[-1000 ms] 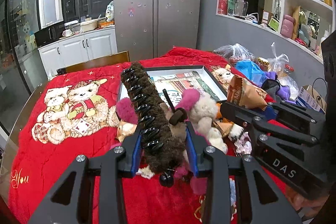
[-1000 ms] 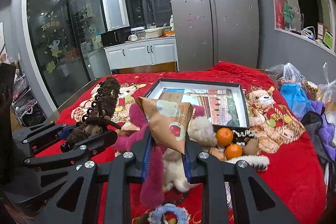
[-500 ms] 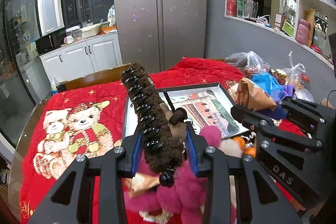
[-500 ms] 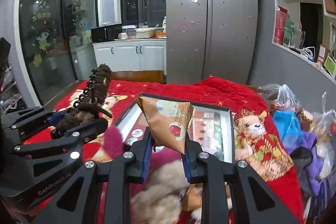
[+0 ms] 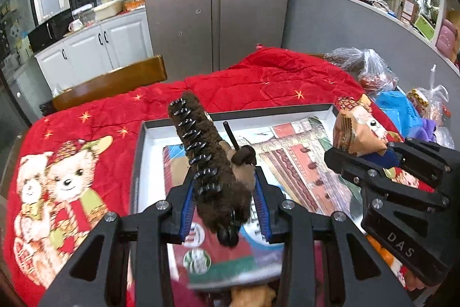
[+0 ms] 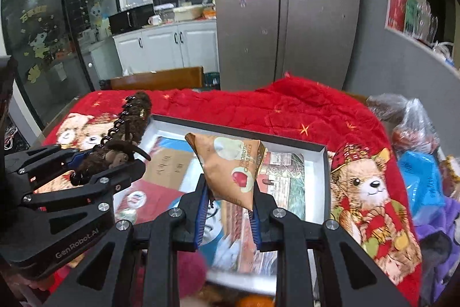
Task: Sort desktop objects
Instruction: 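Lower the brush into the picture box with the left tool while the right tool lowers the packet, then open both tools to release the brush and packet in the box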
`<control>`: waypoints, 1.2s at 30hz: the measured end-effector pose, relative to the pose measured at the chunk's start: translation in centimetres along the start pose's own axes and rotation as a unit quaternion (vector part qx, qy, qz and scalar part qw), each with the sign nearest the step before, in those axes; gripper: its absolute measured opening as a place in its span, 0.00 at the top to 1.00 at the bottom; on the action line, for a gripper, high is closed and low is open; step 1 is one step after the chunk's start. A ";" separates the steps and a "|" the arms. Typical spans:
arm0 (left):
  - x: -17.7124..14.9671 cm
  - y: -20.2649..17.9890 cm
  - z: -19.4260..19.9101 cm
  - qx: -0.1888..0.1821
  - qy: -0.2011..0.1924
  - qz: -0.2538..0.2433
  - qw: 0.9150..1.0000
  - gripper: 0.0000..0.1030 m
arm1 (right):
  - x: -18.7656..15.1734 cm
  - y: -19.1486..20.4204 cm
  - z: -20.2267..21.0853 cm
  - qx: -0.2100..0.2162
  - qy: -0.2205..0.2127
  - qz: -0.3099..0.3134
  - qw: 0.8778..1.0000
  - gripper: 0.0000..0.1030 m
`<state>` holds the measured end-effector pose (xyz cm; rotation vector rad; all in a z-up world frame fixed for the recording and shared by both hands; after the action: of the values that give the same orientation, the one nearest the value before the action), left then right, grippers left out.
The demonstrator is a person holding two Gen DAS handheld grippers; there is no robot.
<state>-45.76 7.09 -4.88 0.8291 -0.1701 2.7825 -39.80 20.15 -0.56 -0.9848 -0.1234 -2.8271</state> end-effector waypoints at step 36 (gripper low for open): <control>-0.7 2.3 -2.5 0.012 0.011 0.008 1.000 0.15 | 0.0 -2.6 -5.5 0.037 0.048 -0.010 0.998 0.30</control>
<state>-47.08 5.21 -7.46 0.8071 -0.1398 2.8131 -43.62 22.00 -4.93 -0.8351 -0.2279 -2.8592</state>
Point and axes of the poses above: each gripper's, at about its wrist camera, not at the fingertips, and z roughly against the way its jaws point, y to its left, x to its top, the point moved 1 cm from there along -z, roughly the way its jaws point, and after that the axes turned 7 degrees about y, right-handed, at the moved point
